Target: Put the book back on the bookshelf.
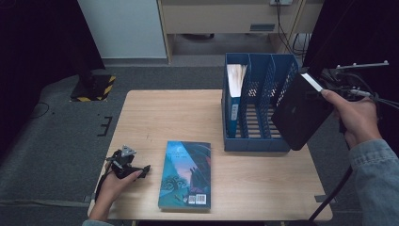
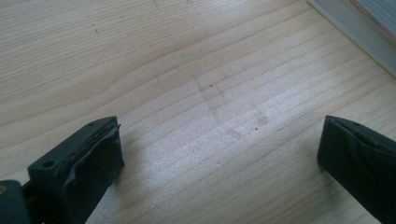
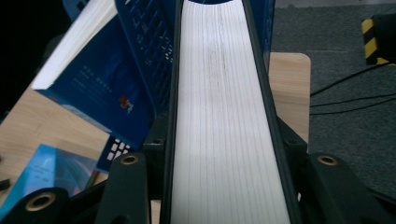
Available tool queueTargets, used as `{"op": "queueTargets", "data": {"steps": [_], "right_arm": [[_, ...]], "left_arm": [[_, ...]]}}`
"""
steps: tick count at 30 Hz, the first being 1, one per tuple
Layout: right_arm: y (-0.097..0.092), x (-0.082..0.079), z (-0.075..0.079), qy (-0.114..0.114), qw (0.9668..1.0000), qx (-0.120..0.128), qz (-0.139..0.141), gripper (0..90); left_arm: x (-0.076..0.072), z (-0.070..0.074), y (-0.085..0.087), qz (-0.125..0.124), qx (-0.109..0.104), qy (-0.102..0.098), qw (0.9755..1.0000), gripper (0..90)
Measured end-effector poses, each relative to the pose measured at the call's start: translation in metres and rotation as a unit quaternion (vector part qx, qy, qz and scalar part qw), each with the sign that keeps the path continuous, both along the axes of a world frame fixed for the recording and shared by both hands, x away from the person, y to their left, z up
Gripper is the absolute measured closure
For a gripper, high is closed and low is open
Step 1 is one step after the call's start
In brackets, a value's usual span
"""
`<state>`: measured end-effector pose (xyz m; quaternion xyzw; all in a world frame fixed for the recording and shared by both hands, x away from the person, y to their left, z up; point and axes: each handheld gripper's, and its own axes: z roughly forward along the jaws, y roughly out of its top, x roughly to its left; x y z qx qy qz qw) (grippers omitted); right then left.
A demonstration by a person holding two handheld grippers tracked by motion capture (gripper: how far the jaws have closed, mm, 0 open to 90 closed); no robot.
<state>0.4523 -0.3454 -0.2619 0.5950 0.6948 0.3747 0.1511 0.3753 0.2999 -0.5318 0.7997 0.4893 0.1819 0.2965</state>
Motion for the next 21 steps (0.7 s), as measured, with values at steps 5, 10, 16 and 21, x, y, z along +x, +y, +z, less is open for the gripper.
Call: {"op": "queueTargets", "data": {"steps": [5,10,16,21], "right_arm": [[0.002,0.008,0.001,-0.002,1.0,-0.008,-0.004,52.4],[0.003,0.016,-0.001,0.002,0.9998,-0.009,-0.016,52.4],[0.01,0.024,-0.007,0.008,0.9994,-0.025,-0.022,52.4],[0.014,0.029,-0.008,0.012,0.9994,-0.022,-0.024,52.4]], "left_arm": [[0.0,0.0,0.0,-0.001,0.0,-0.001,1.0,0.0],[0.0,0.0,0.0,-0.002,-0.001,-0.001,1.0,0.0],[0.0,0.0,0.0,-0.002,-0.001,-0.001,1.0,0.0],[0.0,0.0,0.0,-0.002,-0.001,-0.001,1.0,0.0]]}}
